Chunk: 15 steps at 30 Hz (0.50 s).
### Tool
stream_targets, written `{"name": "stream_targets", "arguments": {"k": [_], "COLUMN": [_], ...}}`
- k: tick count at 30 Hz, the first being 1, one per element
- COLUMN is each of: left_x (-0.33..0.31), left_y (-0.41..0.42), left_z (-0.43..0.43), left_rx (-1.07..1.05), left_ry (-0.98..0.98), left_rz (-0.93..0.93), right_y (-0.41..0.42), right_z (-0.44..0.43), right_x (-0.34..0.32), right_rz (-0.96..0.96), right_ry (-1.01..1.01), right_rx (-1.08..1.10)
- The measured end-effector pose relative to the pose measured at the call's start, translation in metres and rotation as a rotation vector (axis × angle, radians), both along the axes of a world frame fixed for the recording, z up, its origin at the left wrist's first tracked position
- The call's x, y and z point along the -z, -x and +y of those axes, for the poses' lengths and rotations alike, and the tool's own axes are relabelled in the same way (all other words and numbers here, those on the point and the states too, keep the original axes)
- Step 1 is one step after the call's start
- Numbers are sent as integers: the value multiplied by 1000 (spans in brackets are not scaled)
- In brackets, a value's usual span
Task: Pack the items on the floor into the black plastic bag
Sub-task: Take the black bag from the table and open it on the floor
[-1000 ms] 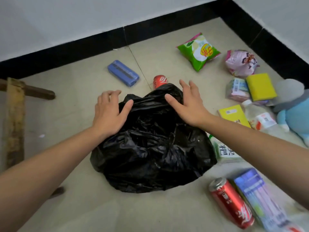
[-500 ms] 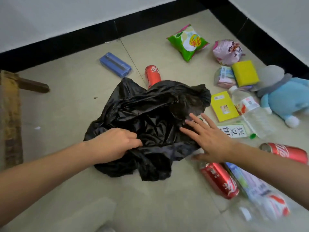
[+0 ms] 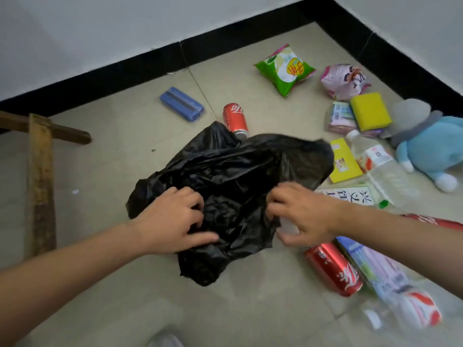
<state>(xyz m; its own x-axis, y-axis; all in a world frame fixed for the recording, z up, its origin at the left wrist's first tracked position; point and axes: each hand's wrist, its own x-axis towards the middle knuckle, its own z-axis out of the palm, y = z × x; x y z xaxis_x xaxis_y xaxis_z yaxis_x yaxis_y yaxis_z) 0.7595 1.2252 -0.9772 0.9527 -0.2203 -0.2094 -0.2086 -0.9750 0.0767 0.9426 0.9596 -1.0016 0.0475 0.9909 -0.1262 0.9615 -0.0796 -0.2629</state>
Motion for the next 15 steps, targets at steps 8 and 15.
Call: {"name": "stream_targets", "arguments": {"k": [8, 15], "left_x": [26, 32], "left_y": [-5, -60], "left_z": [7, 55], "left_rx": [206, 38], "left_ry": [-261, -536], "left_rz": [70, 161], "right_y": [20, 63], "right_z": [25, 38], "right_x": [29, 97], "right_rz": [8, 39], "right_ry": [-188, 348], "right_rx": [386, 470]}}
